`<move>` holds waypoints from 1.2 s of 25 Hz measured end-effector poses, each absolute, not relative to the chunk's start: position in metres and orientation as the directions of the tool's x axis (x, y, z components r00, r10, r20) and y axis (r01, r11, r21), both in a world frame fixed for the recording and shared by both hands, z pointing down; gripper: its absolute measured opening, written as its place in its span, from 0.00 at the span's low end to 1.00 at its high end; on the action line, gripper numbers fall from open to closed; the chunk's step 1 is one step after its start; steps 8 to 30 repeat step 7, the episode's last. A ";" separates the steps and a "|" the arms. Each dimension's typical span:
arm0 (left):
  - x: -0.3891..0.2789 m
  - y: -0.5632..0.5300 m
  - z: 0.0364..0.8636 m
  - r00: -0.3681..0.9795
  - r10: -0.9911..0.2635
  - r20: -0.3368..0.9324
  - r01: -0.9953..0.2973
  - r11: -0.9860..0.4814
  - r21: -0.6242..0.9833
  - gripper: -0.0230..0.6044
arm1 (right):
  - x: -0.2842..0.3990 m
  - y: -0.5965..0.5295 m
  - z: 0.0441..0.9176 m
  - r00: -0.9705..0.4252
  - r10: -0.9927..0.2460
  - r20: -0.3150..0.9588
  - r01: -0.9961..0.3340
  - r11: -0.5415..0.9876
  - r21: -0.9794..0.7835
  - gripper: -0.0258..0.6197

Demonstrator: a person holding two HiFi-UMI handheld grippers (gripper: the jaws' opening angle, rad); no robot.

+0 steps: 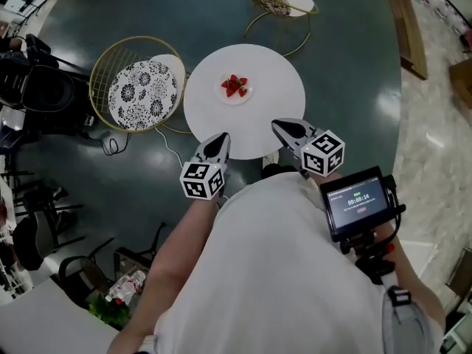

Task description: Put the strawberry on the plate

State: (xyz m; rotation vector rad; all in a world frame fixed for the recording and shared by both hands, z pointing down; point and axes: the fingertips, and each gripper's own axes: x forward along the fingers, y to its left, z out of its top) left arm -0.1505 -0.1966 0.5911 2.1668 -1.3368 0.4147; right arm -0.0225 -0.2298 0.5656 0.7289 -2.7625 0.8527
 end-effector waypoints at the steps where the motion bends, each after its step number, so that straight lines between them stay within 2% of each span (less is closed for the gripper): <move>1: -0.150 -0.197 0.591 0.458 -0.717 0.526 -0.889 -0.353 0.293 0.05 | -0.023 -0.230 0.565 -0.868 -0.405 0.287 -0.496 0.718 -0.488 0.05; 30: -0.150 -0.199 0.590 0.459 -0.715 0.528 -0.888 -0.356 0.291 0.05 | -0.025 -0.231 0.563 -0.871 -0.400 0.286 -0.491 0.720 -0.490 0.05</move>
